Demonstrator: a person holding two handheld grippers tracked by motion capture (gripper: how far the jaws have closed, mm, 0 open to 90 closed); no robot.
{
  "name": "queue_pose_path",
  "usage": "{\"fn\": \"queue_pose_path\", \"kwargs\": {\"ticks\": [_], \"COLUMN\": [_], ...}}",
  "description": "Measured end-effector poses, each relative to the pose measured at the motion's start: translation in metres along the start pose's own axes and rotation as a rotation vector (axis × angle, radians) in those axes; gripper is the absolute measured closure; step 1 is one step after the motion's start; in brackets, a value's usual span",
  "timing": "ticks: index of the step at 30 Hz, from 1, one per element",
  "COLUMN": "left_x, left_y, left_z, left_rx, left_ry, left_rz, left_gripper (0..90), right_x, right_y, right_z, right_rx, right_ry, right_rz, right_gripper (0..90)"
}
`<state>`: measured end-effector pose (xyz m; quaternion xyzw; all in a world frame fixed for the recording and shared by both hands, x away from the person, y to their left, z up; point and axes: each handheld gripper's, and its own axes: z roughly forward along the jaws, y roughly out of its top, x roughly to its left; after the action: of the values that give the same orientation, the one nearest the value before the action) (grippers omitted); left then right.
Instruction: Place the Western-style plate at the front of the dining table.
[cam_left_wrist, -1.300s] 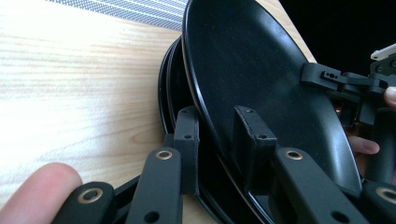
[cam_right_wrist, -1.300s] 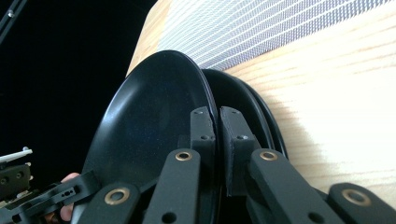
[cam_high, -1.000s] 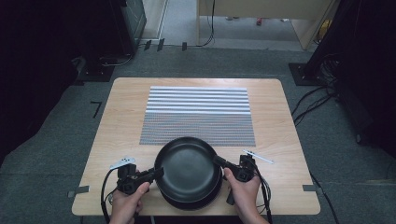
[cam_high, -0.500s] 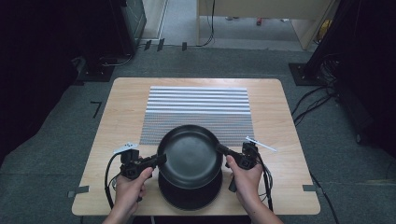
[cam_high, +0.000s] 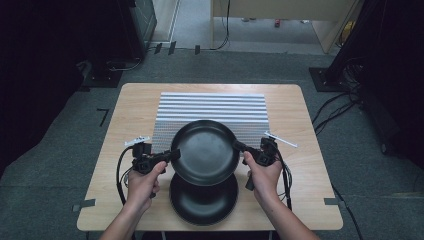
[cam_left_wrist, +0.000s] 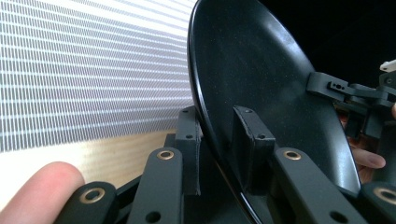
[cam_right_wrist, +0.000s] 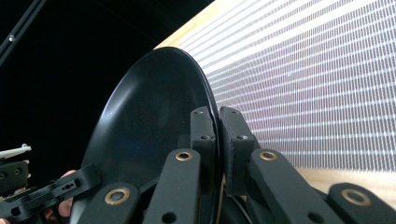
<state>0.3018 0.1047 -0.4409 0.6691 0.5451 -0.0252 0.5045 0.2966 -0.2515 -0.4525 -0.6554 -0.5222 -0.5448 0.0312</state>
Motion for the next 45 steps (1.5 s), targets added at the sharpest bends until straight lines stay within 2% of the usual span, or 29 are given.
{"fn": "queue_pose_path", "kwargs": {"ticks": [11, 17, 22, 37, 42, 45], "left_x": [0.002, 0.0, 0.004, 0.024, 0.033, 0.04], "left_y": [0.023, 0.036, 0.044, 0.064, 0.074, 0.078], "left_z": [0.018, 0.029, 0.04, 0.074, 0.089, 0.1], "left_rx": [-0.003, -0.014, -0.015, 0.001, 0.011, 0.021], "left_ry": [0.022, 0.035, 0.038, 0.072, 0.084, 0.087], "left_rz": [-0.002, 0.008, -0.007, -0.048, -0.062, -0.085], "left_gripper": [72.9, 73.0, 73.1, 73.1, 73.4, 74.0], "right_x": [-0.004, -0.009, -0.012, -0.026, -0.037, -0.043], "right_y": [0.022, 0.034, 0.043, 0.063, 0.067, 0.069], "right_z": [0.014, 0.019, 0.024, 0.053, 0.066, 0.073], "right_rx": [-0.016, -0.027, -0.035, -0.045, -0.049, -0.049], "right_ry": [-0.016, -0.011, -0.021, -0.058, -0.072, -0.084], "right_rz": [0.008, 0.032, 0.017, 0.004, 0.039, 0.066], "right_gripper": [85.1, 85.0, 85.0, 84.7, 84.6, 84.5]}}
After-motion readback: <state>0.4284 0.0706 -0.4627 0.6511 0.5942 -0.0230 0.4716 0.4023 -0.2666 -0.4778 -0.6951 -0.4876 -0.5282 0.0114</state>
